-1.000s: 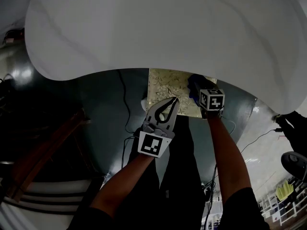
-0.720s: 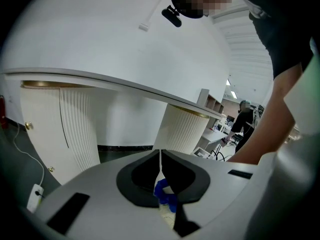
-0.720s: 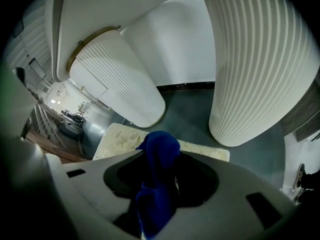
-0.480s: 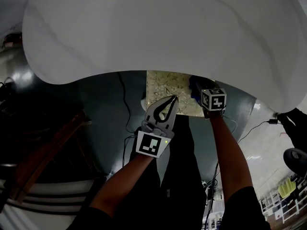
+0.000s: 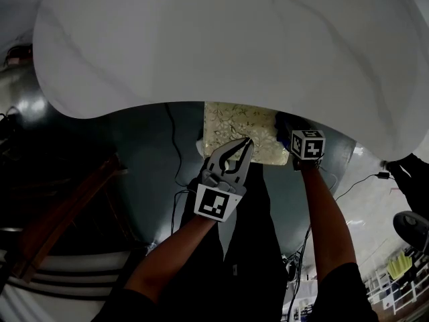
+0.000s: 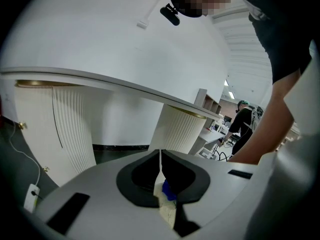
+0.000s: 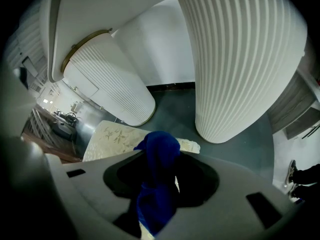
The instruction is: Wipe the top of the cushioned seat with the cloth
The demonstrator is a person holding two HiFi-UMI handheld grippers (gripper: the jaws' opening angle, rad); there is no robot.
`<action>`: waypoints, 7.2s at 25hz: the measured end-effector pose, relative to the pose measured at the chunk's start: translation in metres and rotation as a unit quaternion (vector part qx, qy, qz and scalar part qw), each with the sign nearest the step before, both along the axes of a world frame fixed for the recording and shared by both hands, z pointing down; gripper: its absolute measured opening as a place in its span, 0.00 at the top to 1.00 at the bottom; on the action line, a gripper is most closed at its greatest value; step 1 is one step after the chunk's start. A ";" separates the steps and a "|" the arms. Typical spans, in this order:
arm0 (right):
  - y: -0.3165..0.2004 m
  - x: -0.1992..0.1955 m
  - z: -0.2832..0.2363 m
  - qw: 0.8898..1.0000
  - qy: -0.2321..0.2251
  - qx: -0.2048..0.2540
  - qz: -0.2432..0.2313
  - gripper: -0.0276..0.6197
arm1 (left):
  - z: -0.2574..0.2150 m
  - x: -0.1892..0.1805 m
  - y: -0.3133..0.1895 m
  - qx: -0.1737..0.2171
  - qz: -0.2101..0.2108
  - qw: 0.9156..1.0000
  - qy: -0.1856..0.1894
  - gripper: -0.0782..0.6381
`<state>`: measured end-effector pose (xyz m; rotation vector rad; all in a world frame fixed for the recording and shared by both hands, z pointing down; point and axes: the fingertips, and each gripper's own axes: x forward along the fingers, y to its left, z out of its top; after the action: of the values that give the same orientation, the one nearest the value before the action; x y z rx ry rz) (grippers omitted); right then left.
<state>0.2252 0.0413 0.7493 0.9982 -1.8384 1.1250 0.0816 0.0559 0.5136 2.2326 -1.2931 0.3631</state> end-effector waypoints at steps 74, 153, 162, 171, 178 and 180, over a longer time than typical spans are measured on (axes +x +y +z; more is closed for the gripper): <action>0.075 -0.271 -0.020 1.000 -0.010 -0.002 -0.024 0.71 | 0.002 -0.227 0.096 -0.021 -0.101 0.995 -0.002 0.86; 0.060 0.006 -0.013 0.999 0.040 0.003 0.013 0.71 | 0.000 0.018 0.026 -0.022 0.053 0.998 0.005 0.86; 0.058 0.016 -0.017 0.999 0.047 -0.010 0.006 0.71 | 0.008 0.002 0.019 -0.024 0.034 0.999 -0.003 0.86; 0.057 0.028 -0.017 0.997 0.068 -0.029 -0.013 0.71 | -0.004 -0.014 0.010 -0.015 0.012 1.000 0.001 0.86; 0.057 0.036 -0.014 0.995 0.088 -0.037 0.006 0.71 | 0.001 -0.023 0.018 -0.014 0.009 1.000 0.004 0.86; 0.057 0.046 -0.010 0.993 0.103 -0.040 0.030 0.71 | 0.003 -0.027 0.024 -0.017 0.007 1.000 0.007 0.86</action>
<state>0.2716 0.0983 0.7393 1.0862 -1.5977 1.0794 0.0543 0.0801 0.5171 2.2124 -1.2549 0.3709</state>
